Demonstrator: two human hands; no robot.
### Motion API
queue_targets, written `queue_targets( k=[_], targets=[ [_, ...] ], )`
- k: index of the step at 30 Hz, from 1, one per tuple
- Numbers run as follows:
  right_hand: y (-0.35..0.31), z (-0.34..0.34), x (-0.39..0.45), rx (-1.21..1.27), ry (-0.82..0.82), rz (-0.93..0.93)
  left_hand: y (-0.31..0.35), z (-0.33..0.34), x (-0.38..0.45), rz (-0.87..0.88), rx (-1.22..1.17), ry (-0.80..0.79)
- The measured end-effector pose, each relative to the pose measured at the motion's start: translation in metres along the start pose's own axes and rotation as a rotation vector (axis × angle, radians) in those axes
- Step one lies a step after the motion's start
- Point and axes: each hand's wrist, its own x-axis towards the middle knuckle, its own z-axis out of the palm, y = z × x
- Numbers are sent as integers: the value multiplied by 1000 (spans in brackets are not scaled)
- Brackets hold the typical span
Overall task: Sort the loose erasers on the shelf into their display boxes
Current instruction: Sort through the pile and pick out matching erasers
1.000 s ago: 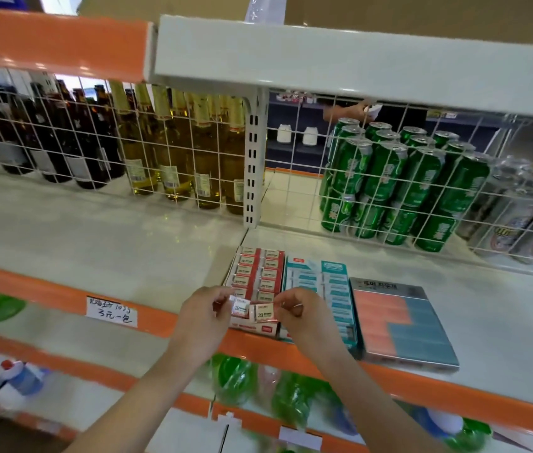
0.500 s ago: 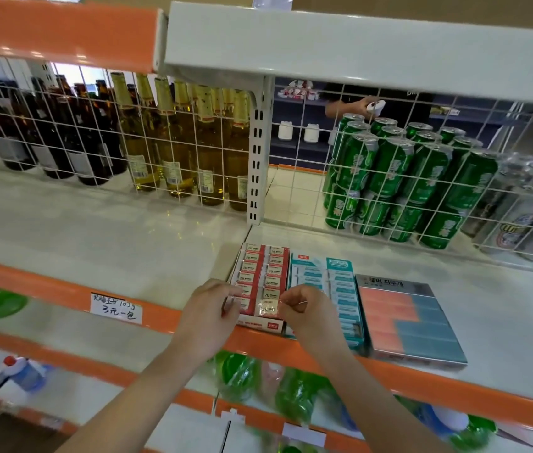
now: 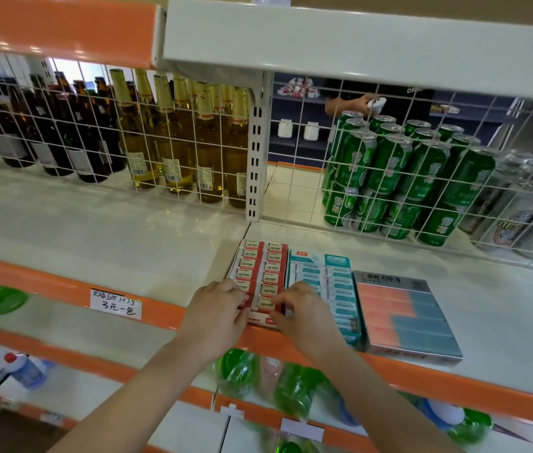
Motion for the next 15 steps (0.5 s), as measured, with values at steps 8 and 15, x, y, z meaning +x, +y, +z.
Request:
queue_targets(
  k=[8,15],
  targets=[
    [61,-51,-18,13,56,139,48,2,27,77,-60,-57],
    [143,-124,-59,-38,155,295,139,27,61,258,93,-171]
  ],
)
